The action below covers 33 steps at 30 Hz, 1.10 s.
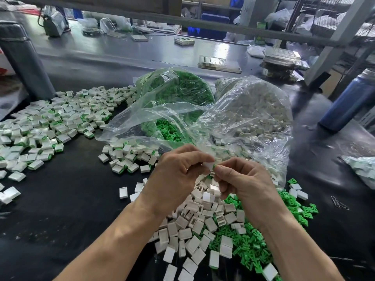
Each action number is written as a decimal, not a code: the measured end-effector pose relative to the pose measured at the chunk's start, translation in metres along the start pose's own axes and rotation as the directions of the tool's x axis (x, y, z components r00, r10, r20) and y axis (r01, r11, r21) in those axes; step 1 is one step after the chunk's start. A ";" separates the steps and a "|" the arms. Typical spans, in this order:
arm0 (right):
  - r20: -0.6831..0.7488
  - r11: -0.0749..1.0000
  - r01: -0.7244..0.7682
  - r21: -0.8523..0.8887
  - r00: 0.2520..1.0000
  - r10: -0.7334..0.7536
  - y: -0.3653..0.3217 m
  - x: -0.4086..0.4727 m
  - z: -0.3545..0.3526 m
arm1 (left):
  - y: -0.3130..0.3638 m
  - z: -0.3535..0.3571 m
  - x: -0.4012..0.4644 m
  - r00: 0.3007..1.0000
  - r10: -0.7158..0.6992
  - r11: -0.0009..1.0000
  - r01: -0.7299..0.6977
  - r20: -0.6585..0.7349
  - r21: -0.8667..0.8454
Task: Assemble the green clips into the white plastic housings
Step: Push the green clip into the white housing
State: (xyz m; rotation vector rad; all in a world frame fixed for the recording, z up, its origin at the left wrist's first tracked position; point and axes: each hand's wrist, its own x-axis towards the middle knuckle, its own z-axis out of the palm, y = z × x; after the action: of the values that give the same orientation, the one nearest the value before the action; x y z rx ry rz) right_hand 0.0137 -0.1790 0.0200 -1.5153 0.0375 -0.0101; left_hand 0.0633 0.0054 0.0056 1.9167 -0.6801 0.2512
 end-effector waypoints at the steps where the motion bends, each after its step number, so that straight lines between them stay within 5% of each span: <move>1: 0.005 1.000 -0.003 0.001 1.000 0.003 0.000 0.000 -0.001 | 0.000 -0.001 0.001 1.000 0.002 1.000 -0.002 0.008 -0.006; 25: 0.094 0.994 -0.061 -0.089 0.993 0.070 -0.004 -0.001 -0.008 | -0.003 -0.006 0.008 0.981 0.100 0.995 -0.097 0.166 -0.027; 33: 0.021 0.987 -0.110 0.114 0.994 0.108 -0.006 0.001 0.000 | -0.005 0.004 0.006 1.000 0.022 0.997 -0.021 0.013 -0.077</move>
State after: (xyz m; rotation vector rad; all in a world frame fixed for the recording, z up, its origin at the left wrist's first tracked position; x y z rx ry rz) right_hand 0.0144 -0.1797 0.0256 -1.3962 0.1064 0.0849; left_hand 0.0703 0.0018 0.0029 1.8404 -0.7100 0.2219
